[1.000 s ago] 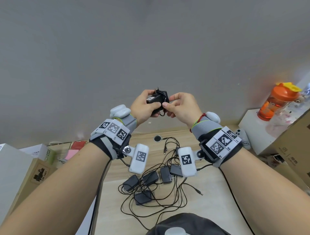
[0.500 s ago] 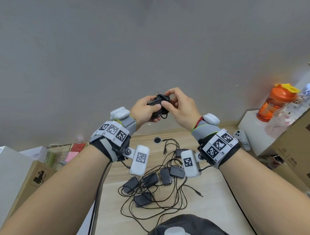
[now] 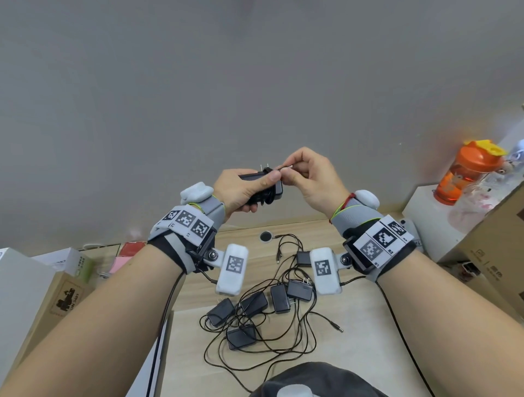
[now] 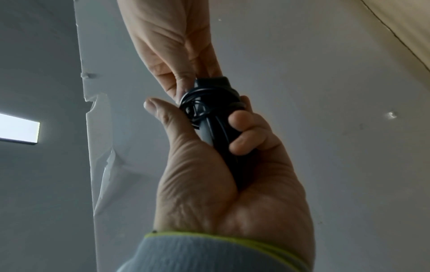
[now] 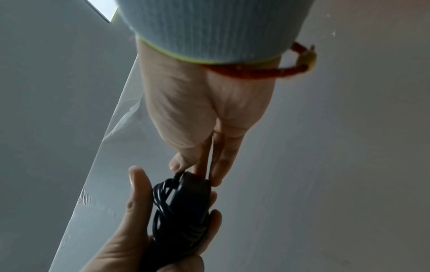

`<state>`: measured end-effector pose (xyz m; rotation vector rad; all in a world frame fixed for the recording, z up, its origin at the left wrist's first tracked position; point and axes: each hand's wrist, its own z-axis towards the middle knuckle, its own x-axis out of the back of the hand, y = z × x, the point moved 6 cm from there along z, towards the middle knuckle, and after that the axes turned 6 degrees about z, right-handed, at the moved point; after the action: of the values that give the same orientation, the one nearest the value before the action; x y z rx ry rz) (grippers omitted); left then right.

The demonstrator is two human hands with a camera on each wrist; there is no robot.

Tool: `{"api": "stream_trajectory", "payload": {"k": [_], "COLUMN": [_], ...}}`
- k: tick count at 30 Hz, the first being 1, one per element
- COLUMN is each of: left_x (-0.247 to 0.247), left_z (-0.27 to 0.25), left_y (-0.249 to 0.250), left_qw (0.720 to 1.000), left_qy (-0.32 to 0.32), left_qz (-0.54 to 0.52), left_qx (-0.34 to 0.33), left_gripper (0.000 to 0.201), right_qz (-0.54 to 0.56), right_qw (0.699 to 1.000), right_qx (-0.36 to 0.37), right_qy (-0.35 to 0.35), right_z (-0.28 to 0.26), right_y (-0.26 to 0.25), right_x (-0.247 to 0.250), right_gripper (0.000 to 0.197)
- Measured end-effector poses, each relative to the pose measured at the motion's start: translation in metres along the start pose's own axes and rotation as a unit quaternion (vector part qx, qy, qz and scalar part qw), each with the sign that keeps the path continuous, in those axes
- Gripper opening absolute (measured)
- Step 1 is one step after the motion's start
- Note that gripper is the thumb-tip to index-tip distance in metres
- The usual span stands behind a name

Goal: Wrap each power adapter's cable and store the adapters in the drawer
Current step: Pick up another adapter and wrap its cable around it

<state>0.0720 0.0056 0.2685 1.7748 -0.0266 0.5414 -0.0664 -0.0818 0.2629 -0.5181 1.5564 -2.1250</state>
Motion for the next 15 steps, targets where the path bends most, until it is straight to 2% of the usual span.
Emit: {"api": "stream_trajectory", "payload": {"k": [4, 7, 12, 15], "left_x": [-0.006, -0.01, -0.008, -0.011], "left_z": [-0.002, -0.004, -0.001, -0.002], "left_y": [-0.002, -0.002, -0.005, -0.006], "left_qw": [0.999, 0.999, 0.999, 0.998], "left_qy": [-0.023, -0.045, -0.014, -0.029], "left_qz": [0.022, 0.018, 0.052, 0.063], "left_qx": [-0.007, -0.01, -0.002, -0.009], "left_gripper": [0.046, 0.037, 0.031, 0.029], "right_qz": [-0.049, -0.072, 0.004, 0.0], "right_qw": [0.998, 0.995, 0.999, 0.998], "right_qx": [-0.015, -0.012, -0.046, -0.066], "right_qy": [0.042, 0.062, 0.015, 0.002], "right_z": [0.0, -0.001, -0.005, -0.01], "right_y": [0.002, 0.002, 0.007, 0.009], "right_x": [0.006, 0.008, 0.002, 0.002], "right_gripper": [0.02, 0.014, 0.009, 0.006]}}
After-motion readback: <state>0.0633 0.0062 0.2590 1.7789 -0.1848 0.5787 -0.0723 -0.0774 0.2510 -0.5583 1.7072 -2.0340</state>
